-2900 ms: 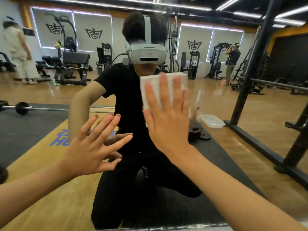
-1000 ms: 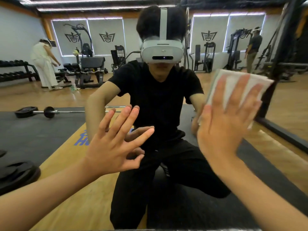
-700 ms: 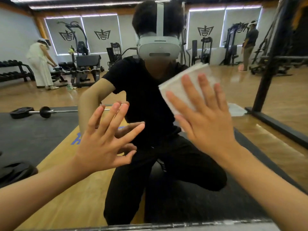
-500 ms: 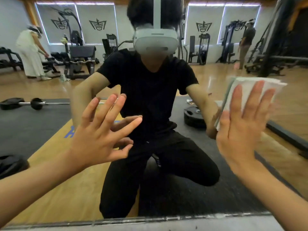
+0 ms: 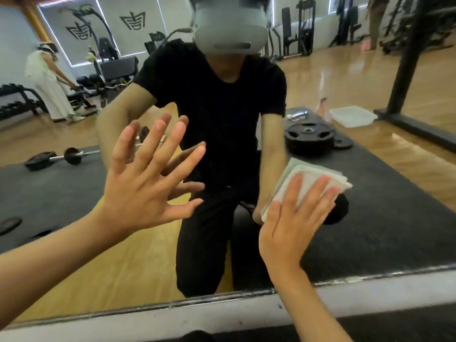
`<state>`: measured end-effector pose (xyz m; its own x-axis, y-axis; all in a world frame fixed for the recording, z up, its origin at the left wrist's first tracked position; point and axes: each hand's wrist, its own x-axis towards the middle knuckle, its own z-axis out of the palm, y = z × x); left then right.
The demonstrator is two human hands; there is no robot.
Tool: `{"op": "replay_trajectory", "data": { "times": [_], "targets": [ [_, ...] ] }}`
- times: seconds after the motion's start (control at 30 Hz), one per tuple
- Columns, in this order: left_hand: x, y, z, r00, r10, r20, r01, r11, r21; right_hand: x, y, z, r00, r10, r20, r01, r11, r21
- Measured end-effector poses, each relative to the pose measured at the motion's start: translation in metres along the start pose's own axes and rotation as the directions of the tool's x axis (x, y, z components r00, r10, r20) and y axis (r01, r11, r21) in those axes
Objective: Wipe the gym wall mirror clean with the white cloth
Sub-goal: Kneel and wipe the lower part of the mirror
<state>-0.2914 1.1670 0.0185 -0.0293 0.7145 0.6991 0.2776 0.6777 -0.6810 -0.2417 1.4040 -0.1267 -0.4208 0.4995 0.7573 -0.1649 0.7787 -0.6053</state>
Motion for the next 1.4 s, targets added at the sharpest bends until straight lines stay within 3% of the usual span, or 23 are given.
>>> {"op": "replay_trajectory", "data": {
  "times": [0.07,0.13,0.2,0.27,0.37,0.47,0.53,0.6,0.67,0.8,0.87,0.9,0.97,1.07,1.17,1.23,1.33,1.4],
  "targets": [
    [-0.002,0.0,0.0,1.0,0.028,0.001,-0.028,1.0,0.007,-0.043,0.008,0.011,0.969,0.246,-0.007,-0.245,0.965,0.092],
    [-0.002,0.0,0.001,0.998,0.065,0.004,-0.065,0.998,0.015,-0.054,-0.008,0.019,0.876,0.482,-0.022,-0.465,0.855,0.228],
    [-0.002,0.002,0.001,0.998,0.068,0.002,-0.068,0.998,0.012,-0.036,-0.035,0.022,0.779,0.625,-0.043,-0.574,0.739,0.352],
    [-0.004,0.003,0.001,0.998,0.064,0.001,-0.064,0.998,0.028,0.0,-0.072,0.021,0.815,0.568,-0.116,-0.493,0.785,0.374],
    [-0.003,0.001,0.001,0.995,0.099,-0.009,-0.099,0.995,0.016,0.048,-0.122,0.016,0.964,0.201,-0.174,-0.165,0.966,0.201],
    [-0.004,-0.001,0.002,0.994,0.107,-0.012,-0.108,0.994,-0.004,0.055,-0.118,0.011,0.985,-0.114,-0.129,0.119,0.992,0.035],
    [-0.005,-0.001,0.003,0.995,0.095,-0.024,-0.095,0.995,-0.005,0.038,-0.082,0.013,0.978,-0.193,-0.081,0.193,0.981,-0.012],
    [-0.006,0.0,0.002,0.994,0.101,-0.029,-0.101,0.995,-0.008,0.0,-0.037,0.021,0.991,-0.116,-0.071,0.117,0.993,0.014],
    [-0.006,-0.001,0.004,0.992,0.126,-0.023,-0.126,0.992,0.0,-0.05,0.003,0.029,0.996,0.074,-0.052,-0.071,0.996,0.052],
    [-0.009,-0.003,0.005,0.984,0.175,0.001,-0.175,0.984,0.028,-0.105,0.034,0.03,0.865,0.498,0.058,-0.498,0.839,0.221],
    [-0.012,-0.003,0.005,0.983,0.182,0.02,-0.183,0.983,0.033,-0.083,0.007,0.029,0.867,0.497,0.036,-0.489,0.834,0.258],
    [-0.013,-0.002,0.005,0.984,0.179,0.024,-0.18,0.983,0.035,-0.064,-0.014,0.025,0.91,0.415,0.019,-0.404,0.874,0.27],
    [-0.013,-0.002,0.004,0.983,0.182,0.028,-0.183,0.982,0.048,-0.017,-0.058,0.016,0.994,0.108,0.004,-0.107,0.977,0.184],
    [-0.013,-0.006,0.003,0.984,0.175,0.047,-0.176,0.984,0.027,0.041,-0.095,-0.004,0.985,-0.171,0.021,0.168,0.981,0.102],
    [-0.013,-0.003,0.002,0.984,0.174,0.038,-0.175,0.984,0.021,0.032,-0.065,0.002,0.961,-0.275,-0.004,0.275,0.961,-0.04],
    [-0.012,-0.004,0.003,0.984,0.174,0.027,-0.174,0.985,0.009,-0.007,-0.023,0.017,0.978,-0.21,-0.016,0.209,0.977,-0.048],
    [-0.011,-0.005,0.005,0.983,0.181,0.006,-0.181,0.983,0.001,-0.077,0.03,0.04,0.995,0.092,-0.023,-0.091,0.996,0.025],
    [-0.012,-0.006,0.006,0.982,0.19,-0.006,-0.19,0.982,-0.018,-0.118,0.052,0.046,0.95,0.31,0.025,-0.311,0.946,0.094]
  ]
}}
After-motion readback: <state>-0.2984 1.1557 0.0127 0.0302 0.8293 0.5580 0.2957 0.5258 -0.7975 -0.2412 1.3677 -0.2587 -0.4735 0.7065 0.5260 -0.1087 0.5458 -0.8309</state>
